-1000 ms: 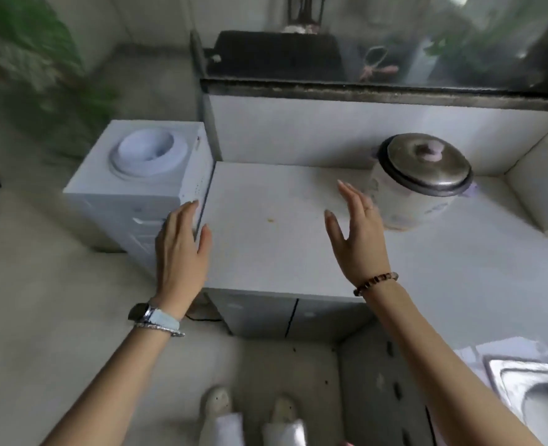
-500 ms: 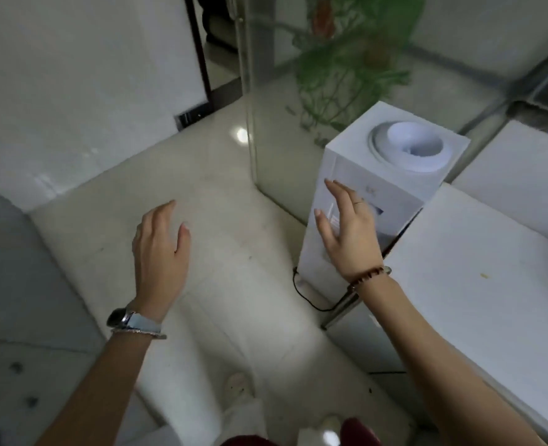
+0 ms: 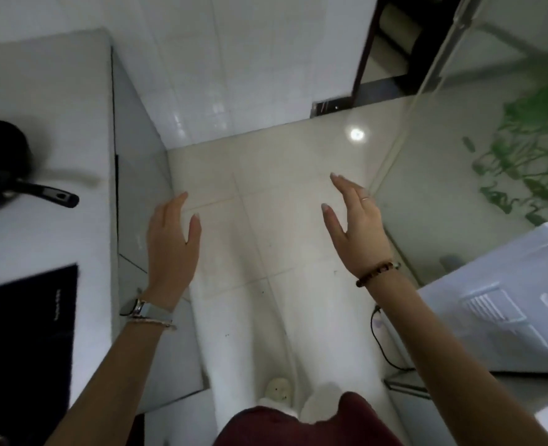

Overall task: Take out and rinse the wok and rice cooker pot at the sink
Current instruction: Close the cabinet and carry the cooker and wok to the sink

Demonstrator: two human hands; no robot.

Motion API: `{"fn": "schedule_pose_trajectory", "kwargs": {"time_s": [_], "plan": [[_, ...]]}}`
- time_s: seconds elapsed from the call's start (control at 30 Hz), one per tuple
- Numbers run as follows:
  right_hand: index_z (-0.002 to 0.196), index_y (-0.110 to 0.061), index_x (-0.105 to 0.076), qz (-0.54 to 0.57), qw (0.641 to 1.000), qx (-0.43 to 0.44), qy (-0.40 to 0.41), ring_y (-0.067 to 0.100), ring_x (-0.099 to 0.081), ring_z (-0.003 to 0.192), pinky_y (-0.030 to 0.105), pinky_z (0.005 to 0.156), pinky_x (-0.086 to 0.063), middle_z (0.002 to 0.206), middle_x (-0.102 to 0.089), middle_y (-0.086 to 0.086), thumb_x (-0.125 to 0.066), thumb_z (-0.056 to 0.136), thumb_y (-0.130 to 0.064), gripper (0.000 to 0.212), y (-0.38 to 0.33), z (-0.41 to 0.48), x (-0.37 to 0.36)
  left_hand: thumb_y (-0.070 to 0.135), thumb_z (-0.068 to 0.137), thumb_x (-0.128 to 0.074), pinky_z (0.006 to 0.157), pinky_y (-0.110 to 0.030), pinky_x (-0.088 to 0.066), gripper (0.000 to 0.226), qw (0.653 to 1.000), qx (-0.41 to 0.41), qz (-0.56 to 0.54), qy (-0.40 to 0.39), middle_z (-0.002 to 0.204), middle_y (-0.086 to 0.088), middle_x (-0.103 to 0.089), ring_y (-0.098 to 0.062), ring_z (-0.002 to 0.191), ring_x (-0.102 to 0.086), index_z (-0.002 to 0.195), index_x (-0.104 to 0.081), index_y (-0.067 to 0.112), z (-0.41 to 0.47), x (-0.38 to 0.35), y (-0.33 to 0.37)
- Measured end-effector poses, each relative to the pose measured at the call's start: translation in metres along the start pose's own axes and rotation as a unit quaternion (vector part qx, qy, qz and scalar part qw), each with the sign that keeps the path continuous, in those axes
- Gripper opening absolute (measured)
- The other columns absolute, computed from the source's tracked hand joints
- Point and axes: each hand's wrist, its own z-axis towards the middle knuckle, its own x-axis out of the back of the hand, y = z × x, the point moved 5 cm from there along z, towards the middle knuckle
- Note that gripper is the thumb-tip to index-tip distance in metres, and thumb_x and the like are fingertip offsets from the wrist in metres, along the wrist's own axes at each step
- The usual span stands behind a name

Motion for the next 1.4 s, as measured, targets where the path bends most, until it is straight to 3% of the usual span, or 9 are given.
{"fn": "schedule_pose_trajectory", "kwargs": {"time_s": [0.17, 0.3, 0.43, 0.53, 0.73, 1.07, 1.2, 1.4], "plan": [[0.143, -0.016, -0.04, 0.008, 0.998, 0.036, -0.051, 0.02, -0.04, 0.133, 0.039, 0.112, -0.033, 0.144, -0.046, 0.006, -0.045, 0.098, -0.032, 0.049, -0.008, 0.048, -0.045, 0.02, 0.101, -0.046, 0.106, -0.028, -0.032, 0.039, 0.999, 0.042, 0.017, 0.024, 0.131, -0.013, -0.051, -0.023, 0.122, -0.046, 0.137, -0.046, 0.005, 0.016, 0.003, -0.031], [0.143, -0.016, -0.04, 0.036, 0.994, 0.054, -0.084, 0.019, -0.039, 0.133, 0.038, 0.112, -0.032, 0.144, -0.046, 0.005, -0.047, 0.098, -0.028, 0.047, -0.005, 0.089, -0.079, 0.019, 0.1, -0.048, 0.106, -0.04, -0.04, 0.04, 0.996, 0.075, 0.024, 0.045, 0.131, -0.013, -0.049, -0.024, 0.122, -0.046, 0.137, -0.046, 0.005, 0.034, -0.004, -0.045], [0.143, -0.017, -0.04, 0.053, 0.989, 0.083, -0.11, 0.019, -0.039, 0.133, 0.039, 0.111, -0.033, 0.144, -0.045, 0.005, -0.048, 0.098, -0.028, 0.047, 0.004, 0.142, -0.107, 0.016, 0.099, -0.047, 0.105, -0.021, -0.03, 0.04, 0.991, 0.098, 0.054, 0.073, 0.131, -0.015, -0.05, -0.022, 0.122, -0.046, 0.137, -0.046, 0.003, 0.069, -0.015, -0.055], [0.143, -0.018, -0.039, 0.061, 0.984, 0.105, -0.132, 0.019, -0.039, 0.133, 0.04, 0.112, -0.033, 0.144, -0.045, 0.005, -0.046, 0.099, -0.029, 0.047, 0.01, 0.191, -0.122, 0.013, 0.099, -0.049, 0.104, -0.015, -0.026, 0.04, 0.984, 0.118, 0.076, 0.106, 0.13, -0.017, -0.051, -0.023, 0.121, -0.046, 0.137, -0.047, 0.002, 0.102, -0.023, -0.055], [0.143, -0.018, -0.039, 0.077, 0.966, 0.167, -0.181, 0.019, -0.04, 0.133, 0.043, 0.111, -0.034, 0.144, -0.045, 0.004, -0.037, 0.097, -0.04, 0.051, -0.002, 0.274, -0.159, 0.01, 0.097, -0.051, 0.106, -0.027, -0.033, 0.037, 0.967, 0.156, 0.101, 0.175, 0.125, -0.018, -0.054, -0.028, 0.118, -0.05, 0.133, -0.049, 0.0, 0.149, -0.028, -0.059], [0.142, -0.015, -0.041, 0.159, 0.905, 0.284, -0.272, 0.017, -0.04, 0.131, 0.037, 0.112, -0.033, 0.142, -0.047, 0.003, -0.046, 0.098, -0.028, 0.046, -0.097, 0.323, -0.249, 0.014, 0.098, -0.05, 0.105, -0.031, -0.037, 0.036, 0.907, 0.283, 0.151, 0.274, 0.128, -0.012, -0.053, -0.024, 0.12, -0.05, 0.133, -0.05, 0.004, 0.147, 0.032, -0.092], [0.142, -0.017, -0.041, 0.187, 0.877, 0.315, -0.311, 0.016, -0.04, 0.13, 0.033, 0.111, -0.033, 0.14, -0.047, 0.002, -0.047, 0.098, -0.027, 0.045, -0.147, 0.32, -0.287, 0.01, 0.097, -0.052, 0.1, -0.026, -0.033, 0.035, 0.883, 0.305, 0.177, 0.31, 0.125, -0.012, -0.055, -0.022, 0.116, -0.05, 0.131, -0.052, 0.003, 0.14, 0.059, -0.112], [0.141, -0.017, -0.041, 0.22, 0.835, 0.343, -0.369, 0.017, -0.042, 0.128, 0.029, 0.107, -0.035, 0.139, -0.048, 0.001, -0.044, 0.099, -0.032, 0.045, -0.214, 0.309, -0.343, 0.017, 0.099, -0.049, 0.103, -0.027, -0.034, 0.037, 0.852, 0.371, 0.14, 0.341, 0.131, -0.01, -0.052, -0.024, 0.123, -0.049, 0.134, -0.05, 0.006, 0.138, 0.088, -0.168]]}}
